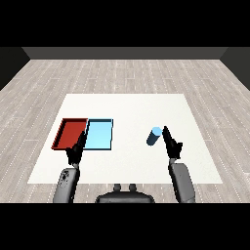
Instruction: Pick the blue can and put it in the blue box
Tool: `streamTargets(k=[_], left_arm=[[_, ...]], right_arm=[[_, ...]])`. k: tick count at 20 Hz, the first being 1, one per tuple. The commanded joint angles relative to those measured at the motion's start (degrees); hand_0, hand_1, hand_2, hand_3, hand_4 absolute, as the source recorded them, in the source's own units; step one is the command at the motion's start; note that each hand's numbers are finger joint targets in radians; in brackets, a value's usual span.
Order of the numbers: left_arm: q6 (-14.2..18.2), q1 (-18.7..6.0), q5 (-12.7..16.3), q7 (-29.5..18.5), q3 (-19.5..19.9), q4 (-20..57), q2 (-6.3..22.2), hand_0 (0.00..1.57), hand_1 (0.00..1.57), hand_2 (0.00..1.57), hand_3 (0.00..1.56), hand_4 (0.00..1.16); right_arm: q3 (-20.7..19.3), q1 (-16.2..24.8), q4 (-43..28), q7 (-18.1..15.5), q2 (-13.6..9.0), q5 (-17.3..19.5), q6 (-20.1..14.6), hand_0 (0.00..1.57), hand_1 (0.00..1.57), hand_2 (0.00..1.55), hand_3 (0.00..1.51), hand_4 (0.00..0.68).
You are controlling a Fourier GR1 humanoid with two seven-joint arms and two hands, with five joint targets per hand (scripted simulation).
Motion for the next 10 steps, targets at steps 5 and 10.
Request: streamTargets(k=[5, 10], left_arm=[[-0.91, -1.91, -0.85, 0.22, -0.47, 0.44, -0.15, 0.0, 0.0, 0.0, 0.0, 0.0], [-3.09, -2.46, 6.63, -17.42, 2.93, -6.84, -3.49, 0.0, 0.0, 0.0, 0.0, 0.0]], right_arm=[[-11.97, -7.11, 10.9, -3.66, -10.12, -7.48, 9.69, 0.0, 0.0, 0.0, 0.0, 0.0], [-14.4, -5.66, 5.46, -13.17, -8.34, -18.26, 18.43, 0.0, 0.0, 0.0, 0.0, 0.0]])
